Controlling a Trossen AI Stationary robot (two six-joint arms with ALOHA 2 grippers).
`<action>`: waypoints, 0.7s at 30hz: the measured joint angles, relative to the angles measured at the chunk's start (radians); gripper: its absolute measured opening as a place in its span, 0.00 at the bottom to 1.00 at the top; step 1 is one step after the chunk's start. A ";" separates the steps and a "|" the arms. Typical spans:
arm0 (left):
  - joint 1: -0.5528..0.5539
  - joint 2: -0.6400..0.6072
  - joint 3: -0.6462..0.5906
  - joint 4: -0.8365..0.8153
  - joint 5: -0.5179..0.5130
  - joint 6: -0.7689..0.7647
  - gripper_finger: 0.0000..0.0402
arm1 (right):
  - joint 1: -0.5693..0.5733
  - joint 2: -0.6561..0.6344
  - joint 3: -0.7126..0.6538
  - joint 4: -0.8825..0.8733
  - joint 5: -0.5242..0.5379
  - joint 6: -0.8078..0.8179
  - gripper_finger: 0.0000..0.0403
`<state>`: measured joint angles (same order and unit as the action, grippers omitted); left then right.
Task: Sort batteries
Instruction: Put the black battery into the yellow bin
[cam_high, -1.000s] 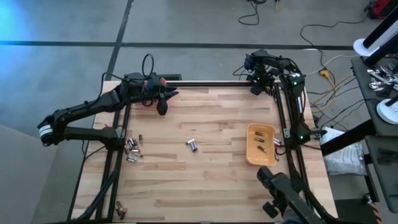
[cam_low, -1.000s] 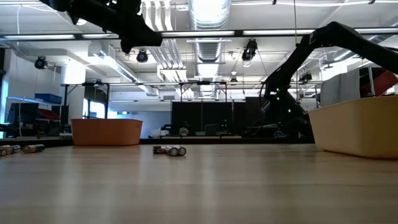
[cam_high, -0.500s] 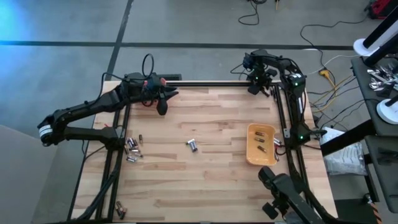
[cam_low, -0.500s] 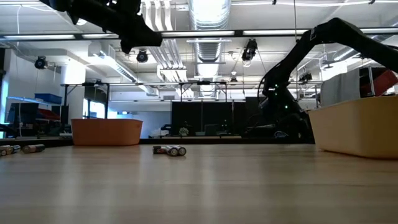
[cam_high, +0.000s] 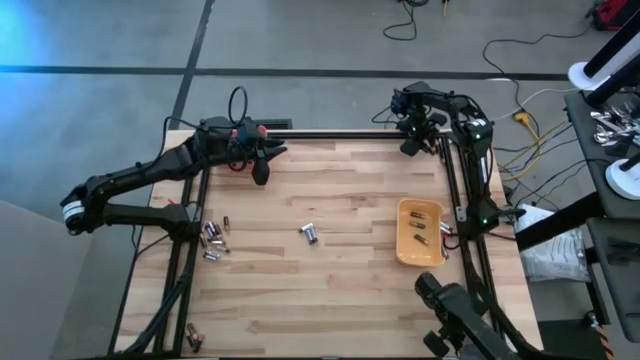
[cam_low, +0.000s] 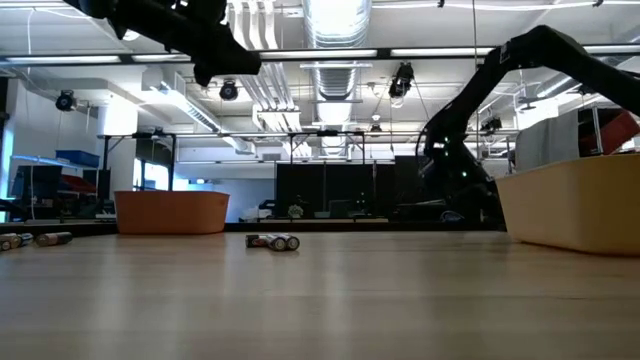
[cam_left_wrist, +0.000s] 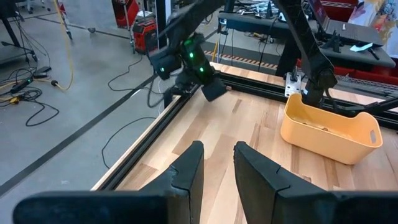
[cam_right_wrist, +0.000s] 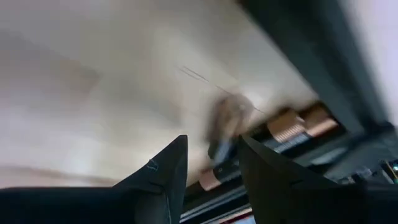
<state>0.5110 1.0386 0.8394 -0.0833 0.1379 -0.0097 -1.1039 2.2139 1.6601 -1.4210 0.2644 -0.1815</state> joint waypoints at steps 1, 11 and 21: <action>0.000 0.000 0.000 0.000 0.000 0.000 0.18 | 0.000 0.004 -0.011 -0.004 -0.002 -0.002 0.32; 0.000 -0.003 0.000 -0.018 0.002 -0.002 0.18 | 0.033 0.009 -0.062 -0.002 -0.029 -0.046 0.24; 0.000 -0.018 0.000 -0.034 0.002 0.002 0.18 | 0.046 -0.001 -0.061 0.009 -0.025 -0.043 0.08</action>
<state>0.5114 1.0210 0.8394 -0.1178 0.1394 -0.0075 -1.0577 2.2132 1.5993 -1.4124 0.2390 -0.2247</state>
